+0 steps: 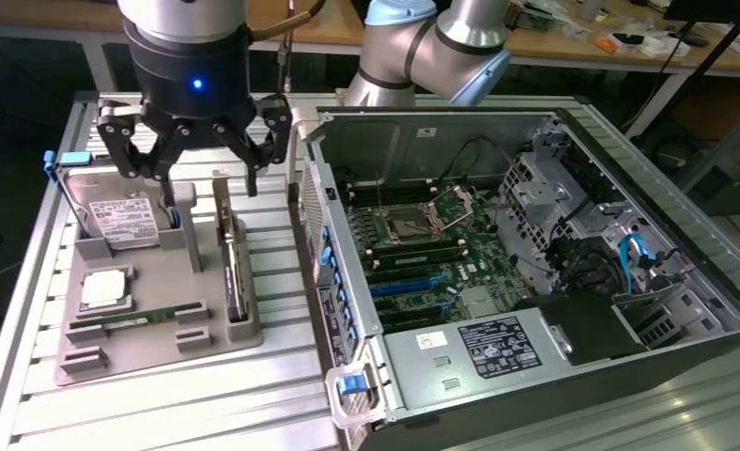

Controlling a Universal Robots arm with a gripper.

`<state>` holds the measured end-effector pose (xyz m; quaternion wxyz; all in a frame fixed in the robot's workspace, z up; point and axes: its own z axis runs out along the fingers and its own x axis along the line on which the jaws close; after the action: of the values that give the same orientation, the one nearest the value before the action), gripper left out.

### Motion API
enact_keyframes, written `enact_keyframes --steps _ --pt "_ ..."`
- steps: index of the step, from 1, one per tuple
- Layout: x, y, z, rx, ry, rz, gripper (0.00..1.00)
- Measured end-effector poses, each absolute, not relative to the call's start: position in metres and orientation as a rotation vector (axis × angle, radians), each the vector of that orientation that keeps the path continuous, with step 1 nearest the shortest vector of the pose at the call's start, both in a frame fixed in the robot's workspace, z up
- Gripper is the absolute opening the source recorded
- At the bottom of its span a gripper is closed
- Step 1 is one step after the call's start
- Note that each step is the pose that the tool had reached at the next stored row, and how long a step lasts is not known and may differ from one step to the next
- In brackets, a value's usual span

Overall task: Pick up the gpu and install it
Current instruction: 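Pick up the gpu and move the gpu toward the slot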

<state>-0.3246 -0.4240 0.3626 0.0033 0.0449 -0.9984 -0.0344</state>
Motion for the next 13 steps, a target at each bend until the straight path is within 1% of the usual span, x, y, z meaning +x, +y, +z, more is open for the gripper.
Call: enact_keyframes --steps 1,13 --pt "-0.325 -0.425 0.361 0.141 -3.130 -0.108 0.78" --pt "-0.322 -0.433 0.337 0.141 -3.130 -0.108 0.78"
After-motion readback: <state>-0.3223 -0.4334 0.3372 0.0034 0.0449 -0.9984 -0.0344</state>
